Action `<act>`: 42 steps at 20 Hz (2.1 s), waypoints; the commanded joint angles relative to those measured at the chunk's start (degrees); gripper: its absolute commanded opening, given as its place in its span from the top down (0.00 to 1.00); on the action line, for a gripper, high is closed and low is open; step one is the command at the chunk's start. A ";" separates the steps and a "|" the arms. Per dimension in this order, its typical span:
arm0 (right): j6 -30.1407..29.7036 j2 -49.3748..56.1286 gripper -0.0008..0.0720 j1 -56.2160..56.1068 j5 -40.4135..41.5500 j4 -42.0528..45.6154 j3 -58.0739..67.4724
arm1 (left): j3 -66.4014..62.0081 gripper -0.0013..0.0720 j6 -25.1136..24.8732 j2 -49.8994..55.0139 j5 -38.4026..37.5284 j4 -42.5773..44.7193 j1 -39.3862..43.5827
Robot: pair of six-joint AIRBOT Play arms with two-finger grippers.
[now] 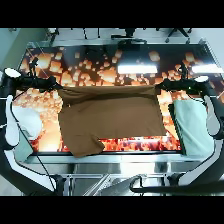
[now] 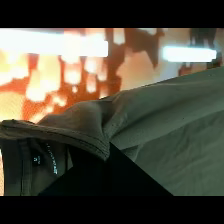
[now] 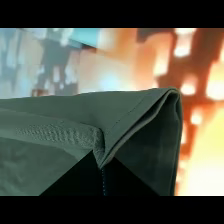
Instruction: Fold the shirts.
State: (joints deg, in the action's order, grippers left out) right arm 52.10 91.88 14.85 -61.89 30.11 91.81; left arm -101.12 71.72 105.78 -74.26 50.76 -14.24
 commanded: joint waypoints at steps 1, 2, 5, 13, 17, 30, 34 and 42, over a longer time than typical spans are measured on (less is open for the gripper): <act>-2.71 2.08 0.96 0.07 1.46 -0.35 1.01 | -5.46 0.96 3.37 4.46 -4.55 0.81 0.15; -2.82 2.08 0.96 0.07 1.46 -0.35 1.03 | -5.38 0.96 4.50 4.44 -4.83 0.83 0.15; -2.86 2.54 0.96 0.02 1.46 -0.13 1.03 | -1.84 0.96 6.97 4.42 -6.08 0.85 0.63; -2.75 3.76 0.96 -0.02 -0.68 3.74 1.01 | 8.72 0.96 11.54 4.42 -1.51 11.15 1.70; -2.62 4.50 0.96 -0.04 -1.57 3.69 1.01 | 8.61 0.96 11.45 4.42 0.50 10.97 2.89; 5.42 -8.83 0.49 7.50 -14.88 12.24 1.14 | 14.73 0.07 14.91 -13.60 -20.11 14.36 1.22; 5.33 -10.80 0.49 7.85 -18.49 12.11 -1.68 | 42.91 0.07 14.67 -35.89 -13.33 15.63 0.81; 4.00 -11.10 0.49 7.85 -18.58 8.17 -3.04 | 86.07 0.07 17.70 -62.88 5.51 6.67 -4.22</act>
State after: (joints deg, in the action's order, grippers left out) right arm 56.75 80.95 22.65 -80.09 40.27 88.99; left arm -26.35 89.41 49.01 -76.44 62.59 -16.84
